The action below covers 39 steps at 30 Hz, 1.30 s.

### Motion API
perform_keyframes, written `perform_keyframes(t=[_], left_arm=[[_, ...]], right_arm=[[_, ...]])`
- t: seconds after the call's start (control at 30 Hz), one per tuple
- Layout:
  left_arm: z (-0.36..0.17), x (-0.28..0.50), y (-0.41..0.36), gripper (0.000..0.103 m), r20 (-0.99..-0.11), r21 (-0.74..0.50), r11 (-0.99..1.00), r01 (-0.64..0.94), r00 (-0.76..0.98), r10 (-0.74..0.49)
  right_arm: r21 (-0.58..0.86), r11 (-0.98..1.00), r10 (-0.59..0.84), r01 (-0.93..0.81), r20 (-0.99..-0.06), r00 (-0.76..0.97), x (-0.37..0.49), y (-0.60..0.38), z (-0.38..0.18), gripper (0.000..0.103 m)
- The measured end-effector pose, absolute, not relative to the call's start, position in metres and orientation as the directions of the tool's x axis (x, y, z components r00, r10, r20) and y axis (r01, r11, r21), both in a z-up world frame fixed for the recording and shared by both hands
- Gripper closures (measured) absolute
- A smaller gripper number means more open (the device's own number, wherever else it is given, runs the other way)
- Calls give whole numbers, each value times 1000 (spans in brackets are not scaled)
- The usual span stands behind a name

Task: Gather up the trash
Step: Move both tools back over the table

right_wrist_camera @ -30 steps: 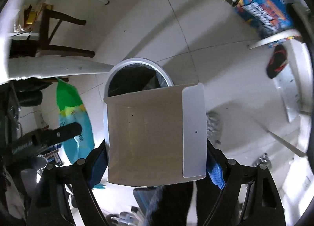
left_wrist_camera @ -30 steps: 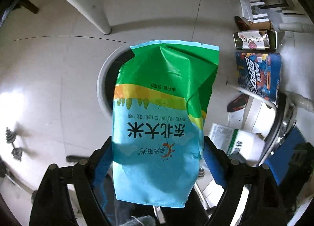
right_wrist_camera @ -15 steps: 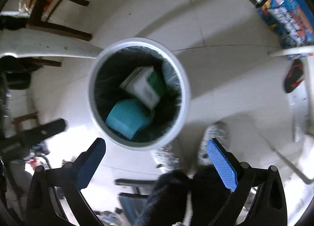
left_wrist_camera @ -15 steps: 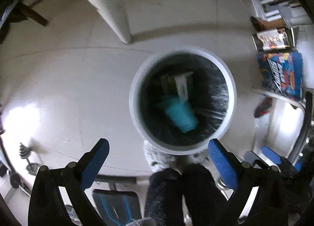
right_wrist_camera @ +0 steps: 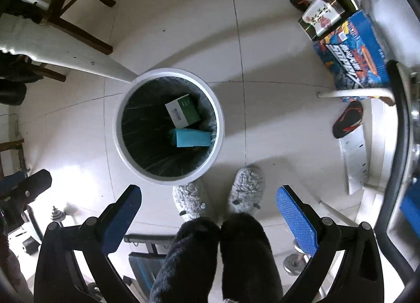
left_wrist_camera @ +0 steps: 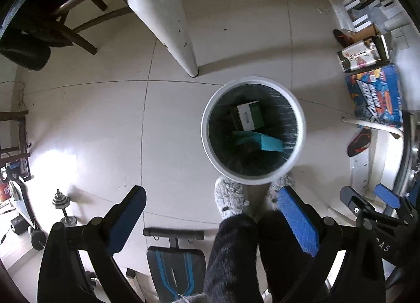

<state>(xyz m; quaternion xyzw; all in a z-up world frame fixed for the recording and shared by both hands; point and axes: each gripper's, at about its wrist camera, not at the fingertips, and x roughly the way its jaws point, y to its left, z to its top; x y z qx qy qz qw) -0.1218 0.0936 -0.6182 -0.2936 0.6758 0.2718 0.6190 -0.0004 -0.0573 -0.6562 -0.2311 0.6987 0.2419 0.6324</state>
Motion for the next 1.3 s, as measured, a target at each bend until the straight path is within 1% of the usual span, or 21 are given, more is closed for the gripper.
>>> perform_keyframes(t=[0.13,0.47,0.63,0.77,0.9,1.03,1.1,1.17,1.3], left_arm=[[-574,-128,83,0,-997,-5,687,-726,-48,-58],[-444,-147,69,0,-999,-29,712,-702,8,-33],[-378,-152,69,0,-999,-15,703,-711,47,26],[-341,-139,76,0,-991,-20,694,-720,105,81],[-317,-102,83,0,-977,-13,702,-713,157,141],[-303,-36,83,0,-957,30,748,-663,197,213],[-301,1,78,0,-950,74,798,-598,202,240],[-302,54,71,0,-935,145,855,-499,214,283],[-304,152,59,1,-921,255,924,-285,221,322]], right_arm=[[44,751,-17,-659,-996,-87,-8,-59,-610,0],[86,726,38,-682,-996,-86,-30,-64,-461,0],[138,735,108,-664,-990,-87,-36,-63,-385,0],[194,771,190,-607,-979,-71,-21,-66,-332,0],[204,827,234,-524,-972,-9,23,-76,-295,0],[202,888,247,-412,-967,57,95,-100,-274,0],[197,919,237,-343,-968,80,136,-117,-269,0],[196,943,230,-269,-968,100,185,-133,-266,0],[191,969,210,-159,-971,114,273,-162,-275,0]])
